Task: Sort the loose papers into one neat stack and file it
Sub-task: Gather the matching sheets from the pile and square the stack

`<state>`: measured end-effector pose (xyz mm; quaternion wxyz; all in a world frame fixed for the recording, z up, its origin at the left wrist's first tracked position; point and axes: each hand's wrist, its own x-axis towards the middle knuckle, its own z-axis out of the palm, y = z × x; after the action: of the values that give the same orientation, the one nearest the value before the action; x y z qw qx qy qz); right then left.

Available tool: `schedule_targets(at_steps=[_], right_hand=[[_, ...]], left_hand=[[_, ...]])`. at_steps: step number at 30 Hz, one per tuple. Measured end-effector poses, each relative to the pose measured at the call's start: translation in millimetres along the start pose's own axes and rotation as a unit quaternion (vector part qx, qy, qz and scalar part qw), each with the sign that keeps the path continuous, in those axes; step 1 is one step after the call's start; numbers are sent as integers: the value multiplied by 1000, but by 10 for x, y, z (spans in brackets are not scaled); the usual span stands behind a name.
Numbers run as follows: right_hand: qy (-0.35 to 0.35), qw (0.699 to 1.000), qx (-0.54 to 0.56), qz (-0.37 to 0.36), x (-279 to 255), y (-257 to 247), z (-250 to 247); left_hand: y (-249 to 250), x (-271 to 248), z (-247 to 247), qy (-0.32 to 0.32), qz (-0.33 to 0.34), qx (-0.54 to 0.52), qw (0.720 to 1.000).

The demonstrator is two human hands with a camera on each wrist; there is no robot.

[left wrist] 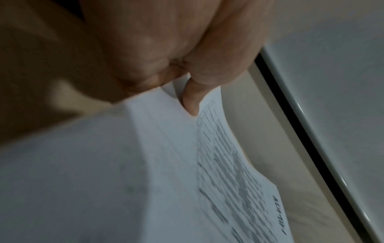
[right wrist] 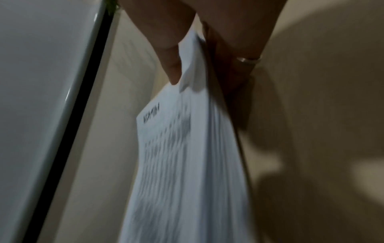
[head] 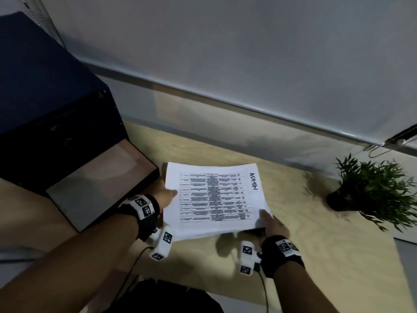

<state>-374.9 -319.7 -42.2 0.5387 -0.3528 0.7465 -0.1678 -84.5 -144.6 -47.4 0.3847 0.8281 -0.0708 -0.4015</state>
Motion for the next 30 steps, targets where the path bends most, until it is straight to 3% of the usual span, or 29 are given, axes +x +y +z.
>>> schedule_targets(at_steps=[4, 7, 9, 11, 14, 16, 19, 24, 30], right_hand=[[-86, 992, -68, -57, 250, -127, -122], [-167, 954, -209, -134, 148, -290, -2], [-155, 924, -272, -219, 57, -433, 63], [-118, 921, -228, -294, -37, -614, 72], [-98, 919, -70, -377, -349, -885, 31], [-79, 899, -29, -431, -540, -931, -10], [-53, 887, -71, -454, -646, -756, 6], [-61, 924, -46, -374, -631, -600, 97], [-39, 914, -60, -399, -606, -853, -10]], left_hand=[[29, 48, -194, -15, 13, 39, 999], [84, 0, -167, -16, 33, 40, 999], [188, -83, -142, 4, 87, 7, 996], [358, -199, -170, 52, 185, -35, 981], [614, -396, -293, 134, 346, -83, 925], [672, -492, -326, 146, 395, -98, 902], [555, -527, -308, 123, 387, -90, 909], [382, -435, -159, 102, 325, -7, 940], [506, -281, -249, 85, 251, -86, 960]])
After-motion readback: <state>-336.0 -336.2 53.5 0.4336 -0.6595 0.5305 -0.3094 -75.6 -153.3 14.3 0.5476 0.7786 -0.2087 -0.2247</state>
